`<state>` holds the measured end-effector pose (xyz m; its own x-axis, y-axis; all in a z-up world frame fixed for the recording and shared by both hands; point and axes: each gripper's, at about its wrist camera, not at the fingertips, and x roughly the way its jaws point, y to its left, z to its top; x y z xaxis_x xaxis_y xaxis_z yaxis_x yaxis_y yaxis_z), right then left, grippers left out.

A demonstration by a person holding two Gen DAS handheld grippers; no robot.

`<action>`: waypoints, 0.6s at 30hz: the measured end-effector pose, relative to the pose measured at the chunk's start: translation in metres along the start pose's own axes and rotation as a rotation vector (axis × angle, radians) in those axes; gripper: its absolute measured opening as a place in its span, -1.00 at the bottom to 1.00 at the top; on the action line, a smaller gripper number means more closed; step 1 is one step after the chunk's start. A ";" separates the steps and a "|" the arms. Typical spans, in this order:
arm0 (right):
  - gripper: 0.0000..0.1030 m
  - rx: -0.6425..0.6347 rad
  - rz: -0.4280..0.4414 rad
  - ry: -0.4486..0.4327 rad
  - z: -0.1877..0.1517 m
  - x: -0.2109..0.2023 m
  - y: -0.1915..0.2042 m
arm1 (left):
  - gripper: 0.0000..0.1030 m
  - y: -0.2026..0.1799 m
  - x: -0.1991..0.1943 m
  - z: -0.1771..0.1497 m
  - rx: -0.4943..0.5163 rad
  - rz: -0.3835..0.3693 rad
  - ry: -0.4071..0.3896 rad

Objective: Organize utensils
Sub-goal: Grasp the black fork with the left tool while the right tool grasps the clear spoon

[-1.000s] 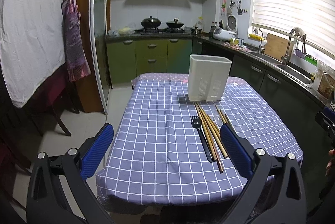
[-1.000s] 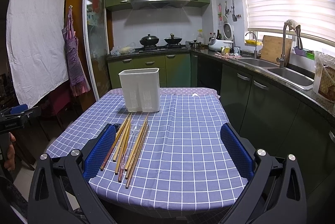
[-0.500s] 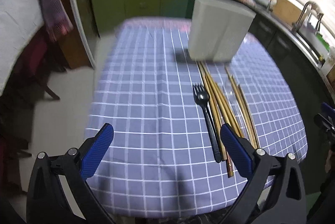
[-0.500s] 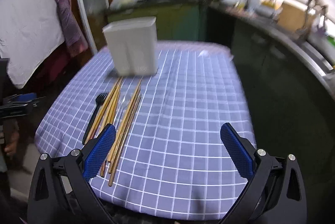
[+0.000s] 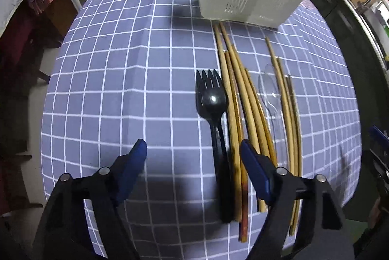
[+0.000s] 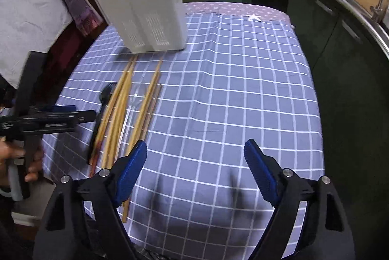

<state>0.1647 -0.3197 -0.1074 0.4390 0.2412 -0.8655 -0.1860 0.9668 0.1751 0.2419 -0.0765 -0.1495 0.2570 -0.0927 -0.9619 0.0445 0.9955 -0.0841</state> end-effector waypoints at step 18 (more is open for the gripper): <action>0.40 -0.031 0.033 0.021 0.000 0.006 0.001 | -0.11 -0.011 0.017 0.014 0.009 0.083 0.024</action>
<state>0.1669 -0.3175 -0.1127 0.4140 0.2711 -0.8690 -0.2277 0.9551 0.1896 0.2596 -0.0888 -0.1608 0.2374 -0.0090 -0.9714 0.0326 0.9995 -0.0013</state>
